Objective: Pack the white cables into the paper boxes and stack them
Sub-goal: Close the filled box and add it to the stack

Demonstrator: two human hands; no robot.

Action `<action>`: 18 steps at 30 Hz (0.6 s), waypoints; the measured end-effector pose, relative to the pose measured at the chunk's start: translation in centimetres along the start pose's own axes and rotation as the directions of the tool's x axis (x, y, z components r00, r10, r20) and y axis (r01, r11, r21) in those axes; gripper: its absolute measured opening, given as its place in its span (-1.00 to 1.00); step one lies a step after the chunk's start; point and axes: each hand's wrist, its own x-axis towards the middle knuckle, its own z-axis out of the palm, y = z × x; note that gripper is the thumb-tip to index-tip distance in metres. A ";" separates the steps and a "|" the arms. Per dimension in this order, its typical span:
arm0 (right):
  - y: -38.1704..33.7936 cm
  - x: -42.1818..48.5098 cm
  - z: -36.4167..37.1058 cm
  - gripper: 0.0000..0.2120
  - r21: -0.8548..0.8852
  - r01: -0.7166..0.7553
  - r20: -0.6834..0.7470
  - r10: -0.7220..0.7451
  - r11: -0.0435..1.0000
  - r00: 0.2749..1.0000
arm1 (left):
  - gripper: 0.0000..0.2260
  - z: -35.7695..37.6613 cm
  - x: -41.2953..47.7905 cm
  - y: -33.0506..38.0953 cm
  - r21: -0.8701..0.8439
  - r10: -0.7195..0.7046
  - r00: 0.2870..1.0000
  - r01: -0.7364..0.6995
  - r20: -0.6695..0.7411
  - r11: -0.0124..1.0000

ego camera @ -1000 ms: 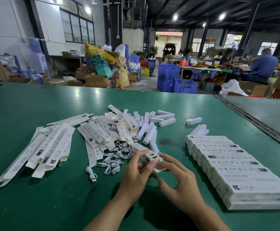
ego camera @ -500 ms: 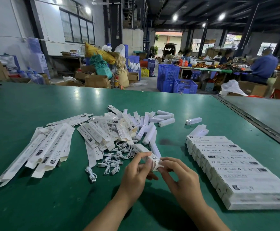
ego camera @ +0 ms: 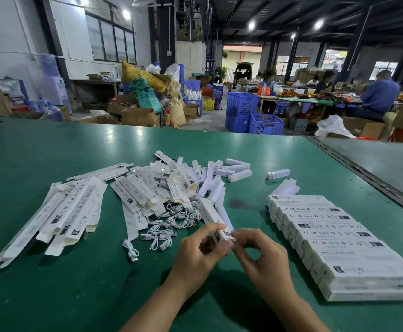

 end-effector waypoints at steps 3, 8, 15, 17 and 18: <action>-0.2 -0.1 0.1 -0.82 0.085 -0.133 0.015 0.133 0.987 0.991 | -0.62 0.0 -0.1 0.3 0.041 0.016 1.000 -0.015 -0.017 0.999; -0.5 0.2 0.6 -0.68 0.487 -0.598 0.305 0.517 0.637 0.800 | -0.77 0.1 -0.1 0.8 0.190 0.097 0.995 -0.088 -0.037 0.978; -0.6 0.7 0.9 -0.56 0.596 -0.715 0.484 0.546 0.367 0.684 | -0.58 0.7 0.4 0.2 0.297 0.212 0.970 -0.240 0.121 0.924; -0.4 0.8 1.0 -0.64 0.588 -0.726 0.473 0.576 0.358 0.667 | -0.51 0.7 0.6 0.1 0.322 0.204 0.969 -0.238 0.138 0.916; -0.3 0.8 1.1 -0.72 0.595 -0.727 0.471 0.585 0.342 0.661 | -0.47 0.6 0.7 0.0 0.339 0.192 0.970 -0.232 0.146 0.912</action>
